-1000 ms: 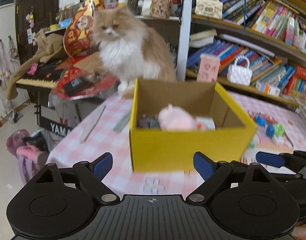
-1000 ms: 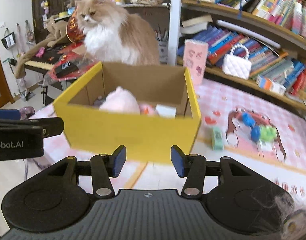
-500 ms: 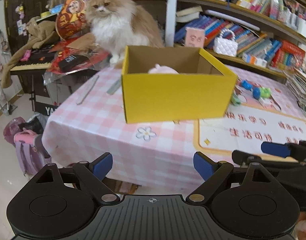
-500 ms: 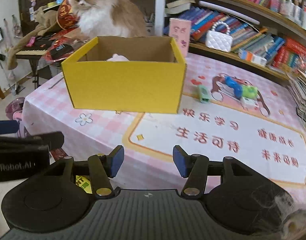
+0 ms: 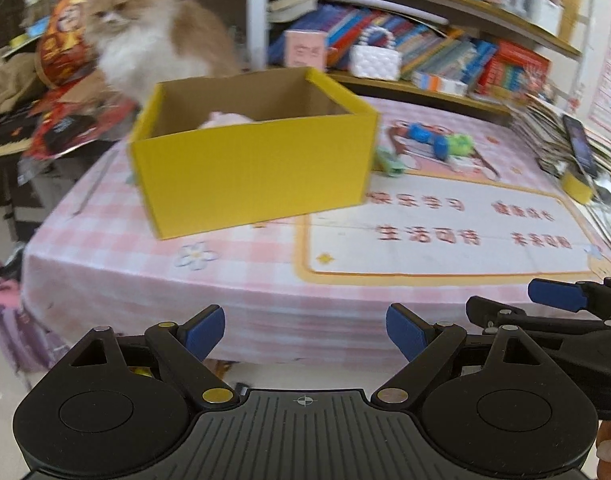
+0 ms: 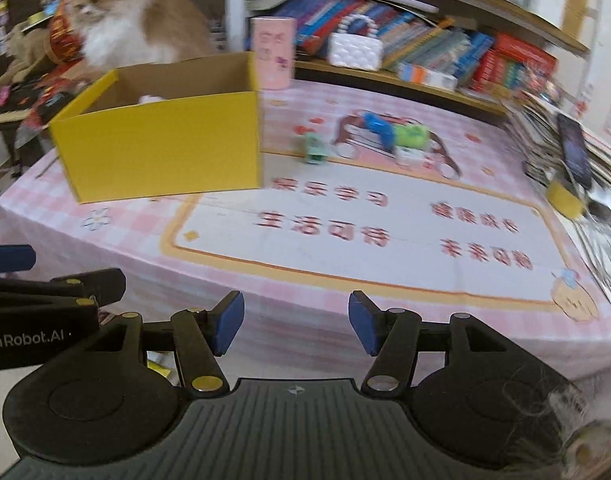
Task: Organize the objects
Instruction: 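Withdraw both open tools from the box back toward the remaining items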
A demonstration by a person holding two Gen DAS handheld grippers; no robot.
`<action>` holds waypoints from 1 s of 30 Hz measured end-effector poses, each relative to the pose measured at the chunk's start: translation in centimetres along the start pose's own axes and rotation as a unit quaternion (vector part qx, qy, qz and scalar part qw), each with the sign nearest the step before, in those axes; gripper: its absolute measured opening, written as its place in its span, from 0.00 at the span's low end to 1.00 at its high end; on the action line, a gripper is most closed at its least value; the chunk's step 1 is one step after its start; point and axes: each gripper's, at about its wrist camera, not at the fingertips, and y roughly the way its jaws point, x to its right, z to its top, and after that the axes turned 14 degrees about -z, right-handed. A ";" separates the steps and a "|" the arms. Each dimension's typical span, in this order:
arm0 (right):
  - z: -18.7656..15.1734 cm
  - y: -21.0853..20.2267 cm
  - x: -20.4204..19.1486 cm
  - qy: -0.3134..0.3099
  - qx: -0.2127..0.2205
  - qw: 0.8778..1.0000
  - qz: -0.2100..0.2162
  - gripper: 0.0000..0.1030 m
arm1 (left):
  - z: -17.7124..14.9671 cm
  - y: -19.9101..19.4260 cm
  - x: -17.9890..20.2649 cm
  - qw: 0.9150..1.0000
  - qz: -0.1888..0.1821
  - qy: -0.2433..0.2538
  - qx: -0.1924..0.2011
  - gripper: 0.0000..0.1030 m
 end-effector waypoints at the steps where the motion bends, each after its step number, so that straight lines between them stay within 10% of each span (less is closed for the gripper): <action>1: -0.1 0.1 0.6 0.008 -0.002 1.000 -0.007 0.55 | 0.2 0.4 0.5 1.000 -0.005 0.006 -0.002 0.88; 13: 0.3 3.4 7.1 0.058 -0.029 0.996 -0.056 0.57 | 3.0 5.5 5.9 0.997 -0.048 0.055 -0.030 0.88; 30: 6.4 12.5 15.0 0.034 -0.036 0.998 -0.026 0.58 | 10.2 13.8 11.7 0.999 -0.015 0.028 -0.016 0.88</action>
